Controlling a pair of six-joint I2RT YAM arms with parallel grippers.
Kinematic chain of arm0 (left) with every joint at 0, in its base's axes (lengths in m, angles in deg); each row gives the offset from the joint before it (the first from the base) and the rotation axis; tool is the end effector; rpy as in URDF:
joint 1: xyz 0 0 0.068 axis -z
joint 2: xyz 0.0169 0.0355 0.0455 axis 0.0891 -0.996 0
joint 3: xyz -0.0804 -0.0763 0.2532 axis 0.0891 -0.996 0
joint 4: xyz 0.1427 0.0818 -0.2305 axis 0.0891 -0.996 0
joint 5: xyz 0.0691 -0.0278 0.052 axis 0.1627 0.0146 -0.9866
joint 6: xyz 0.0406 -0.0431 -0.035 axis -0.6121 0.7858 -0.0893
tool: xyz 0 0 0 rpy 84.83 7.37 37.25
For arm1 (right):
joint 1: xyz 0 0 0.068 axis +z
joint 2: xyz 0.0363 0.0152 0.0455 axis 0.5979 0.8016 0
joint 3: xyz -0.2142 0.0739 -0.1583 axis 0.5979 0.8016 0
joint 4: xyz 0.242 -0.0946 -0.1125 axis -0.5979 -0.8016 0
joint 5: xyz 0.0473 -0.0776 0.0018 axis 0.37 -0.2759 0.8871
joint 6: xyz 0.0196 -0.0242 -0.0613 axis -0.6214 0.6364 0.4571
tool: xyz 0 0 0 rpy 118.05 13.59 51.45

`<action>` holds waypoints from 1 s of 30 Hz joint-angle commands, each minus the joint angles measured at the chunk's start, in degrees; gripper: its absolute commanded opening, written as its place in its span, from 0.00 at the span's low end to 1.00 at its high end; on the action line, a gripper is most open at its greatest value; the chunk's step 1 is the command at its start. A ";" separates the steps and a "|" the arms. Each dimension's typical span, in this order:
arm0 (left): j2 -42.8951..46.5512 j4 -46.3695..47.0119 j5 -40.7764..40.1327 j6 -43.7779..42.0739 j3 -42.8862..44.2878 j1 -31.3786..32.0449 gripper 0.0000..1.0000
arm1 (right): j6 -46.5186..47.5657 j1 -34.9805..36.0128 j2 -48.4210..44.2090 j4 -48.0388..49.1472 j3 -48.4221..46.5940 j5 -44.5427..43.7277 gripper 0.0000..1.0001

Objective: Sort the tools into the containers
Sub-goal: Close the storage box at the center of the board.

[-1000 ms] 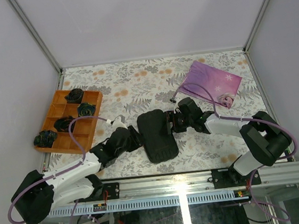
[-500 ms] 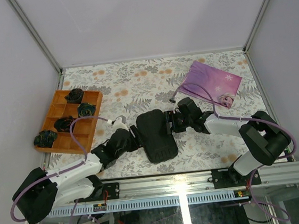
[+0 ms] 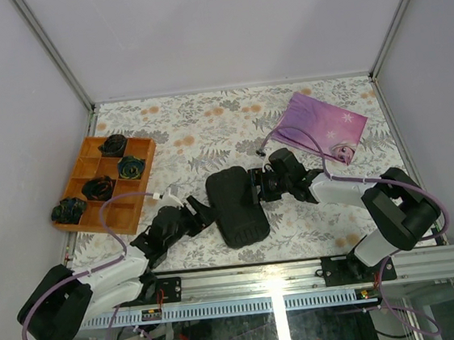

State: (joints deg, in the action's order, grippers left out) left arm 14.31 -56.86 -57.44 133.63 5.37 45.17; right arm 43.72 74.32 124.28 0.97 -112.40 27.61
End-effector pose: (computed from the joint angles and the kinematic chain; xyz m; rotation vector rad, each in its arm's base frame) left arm 0.1581 -0.1323 0.1102 -0.3723 2.1982 -1.0153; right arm 0.2515 0.2173 0.1410 -0.2545 2.4048 1.0264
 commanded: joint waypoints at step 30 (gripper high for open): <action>2.32 2.31 1.95 1.68 -4.36 -4.81 0.51 | 4.24 1.42 5.51 -7.10 0.15 -2.52 0.61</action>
State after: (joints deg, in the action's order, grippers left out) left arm 15.05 -51.79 -52.22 136.16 2.59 41.01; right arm 44.06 74.54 126.22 1.45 -113.89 28.63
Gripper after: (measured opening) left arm 0.480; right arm 0.720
